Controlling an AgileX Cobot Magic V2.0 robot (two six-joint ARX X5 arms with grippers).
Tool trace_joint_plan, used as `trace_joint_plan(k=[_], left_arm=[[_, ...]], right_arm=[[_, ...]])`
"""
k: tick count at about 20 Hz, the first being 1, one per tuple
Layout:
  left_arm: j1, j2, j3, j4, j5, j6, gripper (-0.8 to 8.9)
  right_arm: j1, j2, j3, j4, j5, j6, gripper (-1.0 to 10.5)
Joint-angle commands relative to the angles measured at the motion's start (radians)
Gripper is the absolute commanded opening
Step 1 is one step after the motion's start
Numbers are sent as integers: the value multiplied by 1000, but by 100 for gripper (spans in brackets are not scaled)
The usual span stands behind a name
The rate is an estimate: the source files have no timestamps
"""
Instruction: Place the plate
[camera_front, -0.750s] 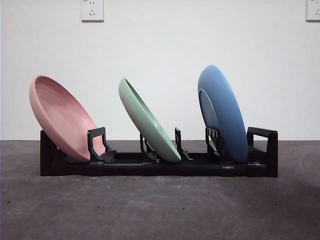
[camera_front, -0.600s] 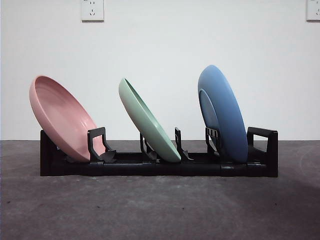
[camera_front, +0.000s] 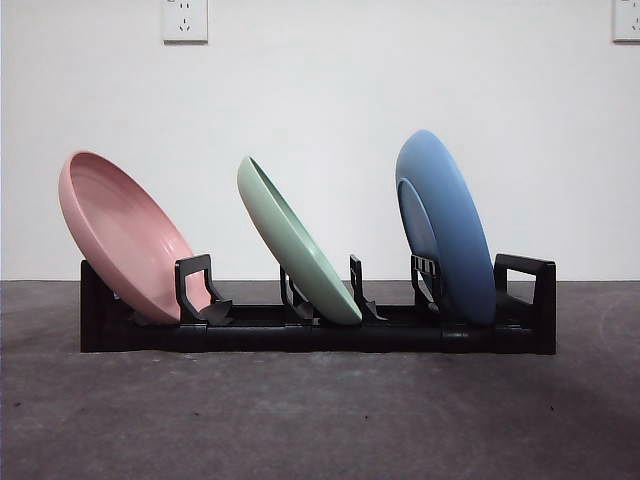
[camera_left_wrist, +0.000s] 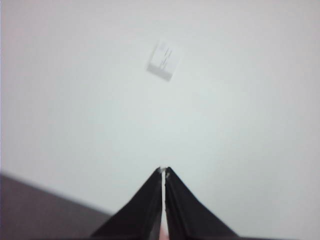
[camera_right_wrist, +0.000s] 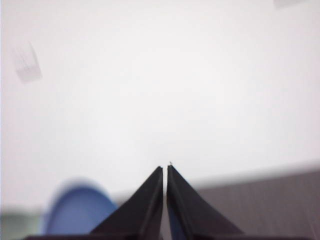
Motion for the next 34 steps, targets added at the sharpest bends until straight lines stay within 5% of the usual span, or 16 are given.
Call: trace_joint_plan(k=[1, 6, 12, 16, 23, 34], left_arm=[[2, 1, 41, -14, 2, -17, 7], [2, 16, 209, -258, 7, -60, 10], [2, 141, 473, -565, 136, -40, 10], [2, 260, 634, -739, 253, -22, 11], [2, 469, 865, -1076, 299, -21, 11], [-16, 715, 1052, -1472, 361, 95, 10]], right_arm=[[-1, 0, 54, 32, 0, 16, 12], [-1, 17, 230, -190, -5, 17, 12], [-1, 125, 481, -489, -44, 17, 12], [-1, 233, 639, -663, -108, 17, 12], [-1, 465, 913, -1048, -219, 69, 12], [6, 750, 1136, -1459, -352, 8, 12]])
